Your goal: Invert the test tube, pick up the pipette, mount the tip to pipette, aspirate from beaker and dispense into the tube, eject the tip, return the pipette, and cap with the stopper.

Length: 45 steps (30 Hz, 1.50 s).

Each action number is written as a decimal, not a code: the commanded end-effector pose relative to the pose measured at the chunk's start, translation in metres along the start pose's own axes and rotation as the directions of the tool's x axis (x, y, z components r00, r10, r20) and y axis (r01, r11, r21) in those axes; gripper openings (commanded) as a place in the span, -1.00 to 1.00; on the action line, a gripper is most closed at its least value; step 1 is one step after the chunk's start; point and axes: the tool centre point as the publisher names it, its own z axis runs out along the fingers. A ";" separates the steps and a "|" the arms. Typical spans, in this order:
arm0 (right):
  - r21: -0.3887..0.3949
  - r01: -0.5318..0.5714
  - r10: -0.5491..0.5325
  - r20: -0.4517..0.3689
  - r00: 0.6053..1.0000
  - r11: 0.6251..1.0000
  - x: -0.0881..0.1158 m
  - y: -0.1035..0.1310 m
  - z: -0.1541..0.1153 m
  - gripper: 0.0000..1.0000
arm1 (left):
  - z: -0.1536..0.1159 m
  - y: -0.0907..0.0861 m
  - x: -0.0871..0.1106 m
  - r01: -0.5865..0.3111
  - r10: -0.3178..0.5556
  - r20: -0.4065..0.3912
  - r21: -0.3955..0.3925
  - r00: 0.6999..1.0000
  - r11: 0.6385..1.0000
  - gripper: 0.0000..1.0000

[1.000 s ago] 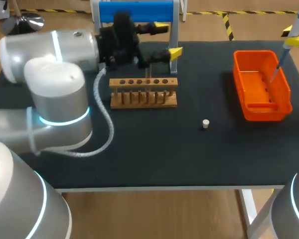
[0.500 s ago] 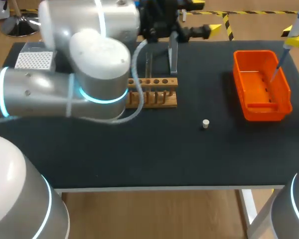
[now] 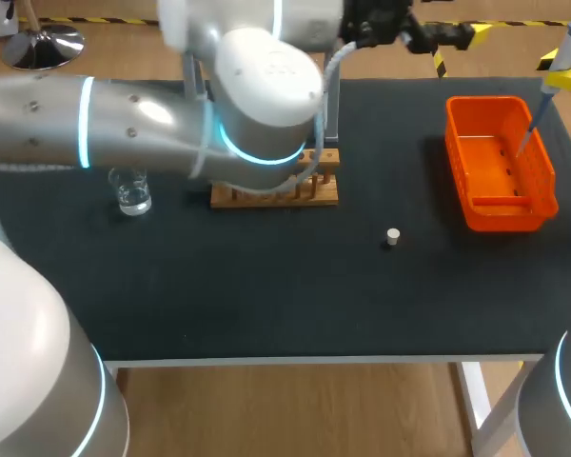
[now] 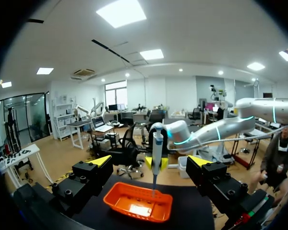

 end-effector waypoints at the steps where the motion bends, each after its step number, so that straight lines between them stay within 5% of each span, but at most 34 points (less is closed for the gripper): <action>1: 0.002 0.000 0.000 -0.002 1.000 1.000 0.000 0.000 -0.001 -1.00 | 0.026 -0.002 -0.001 0.000 0.000 0.003 -0.004 1.000 1.000 -0.05; 2: 0.002 0.000 0.000 -0.002 1.000 1.000 0.000 0.000 -0.001 -1.00 | 0.026 -0.002 -0.001 0.000 0.000 0.003 -0.004 1.000 1.000 -1.00; 26: 0.002 0.000 0.000 -0.002 1.000 1.000 0.000 0.000 -0.001 -1.00 | 0.026 -0.002 -0.001 0.000 0.000 0.003 -0.004 1.000 1.000 -1.00; 45: 0.002 0.000 0.000 -0.002 1.000 1.000 0.000 0.000 -0.001 -1.00 | 0.086 -0.019 0.022 -0.030 0.033 -0.077 0.038 0.996 0.999 -1.00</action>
